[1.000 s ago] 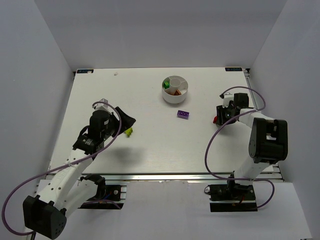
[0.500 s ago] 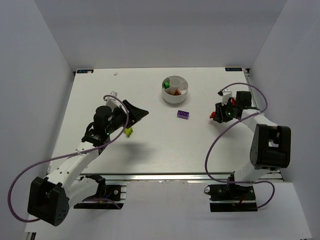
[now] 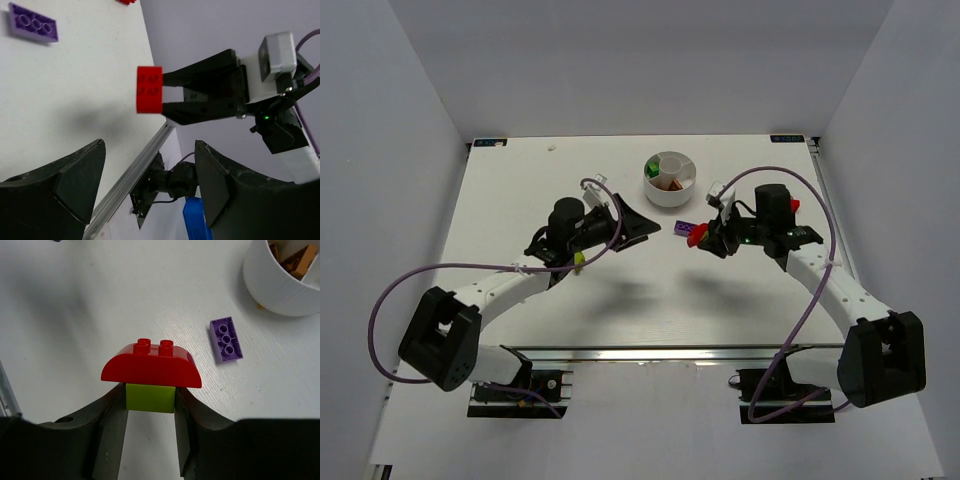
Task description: Sort the legos into containers by color
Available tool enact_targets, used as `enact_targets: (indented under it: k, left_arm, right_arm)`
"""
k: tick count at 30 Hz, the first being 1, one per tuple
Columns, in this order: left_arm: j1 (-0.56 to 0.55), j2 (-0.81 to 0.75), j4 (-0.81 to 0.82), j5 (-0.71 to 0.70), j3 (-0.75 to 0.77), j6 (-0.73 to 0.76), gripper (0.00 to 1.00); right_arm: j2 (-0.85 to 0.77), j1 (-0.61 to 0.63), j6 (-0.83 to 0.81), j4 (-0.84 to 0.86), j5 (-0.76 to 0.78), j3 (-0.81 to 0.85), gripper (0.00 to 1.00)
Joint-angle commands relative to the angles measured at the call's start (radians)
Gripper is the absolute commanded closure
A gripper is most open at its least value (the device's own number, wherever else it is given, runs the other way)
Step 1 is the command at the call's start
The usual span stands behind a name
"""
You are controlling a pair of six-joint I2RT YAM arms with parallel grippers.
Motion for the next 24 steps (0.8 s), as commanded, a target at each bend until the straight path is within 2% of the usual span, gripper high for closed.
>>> enact_targets:
  k: [1, 10, 24]
  left_arm:
    - [-0.02, 0.023, 0.053, 0.039, 0.077, 0.0, 0.19]
    - [-0.077, 0.115, -0.004, 0.045, 0.149, 0.035, 0.21]
    - [-0.137, 0.175, -0.13, 0.022, 0.221, 0.112, 0.29]
  right_arm:
    - [-0.011, 0.027, 0.036, -0.024, -0.004, 0.032, 1.0]
    - [-0.031, 0.165, -0.026, -0.049, 0.021, 0.063, 1.0]
    - [-0.049, 0.204, -0.009, -0.043, 0.005, 0.073, 1.0]
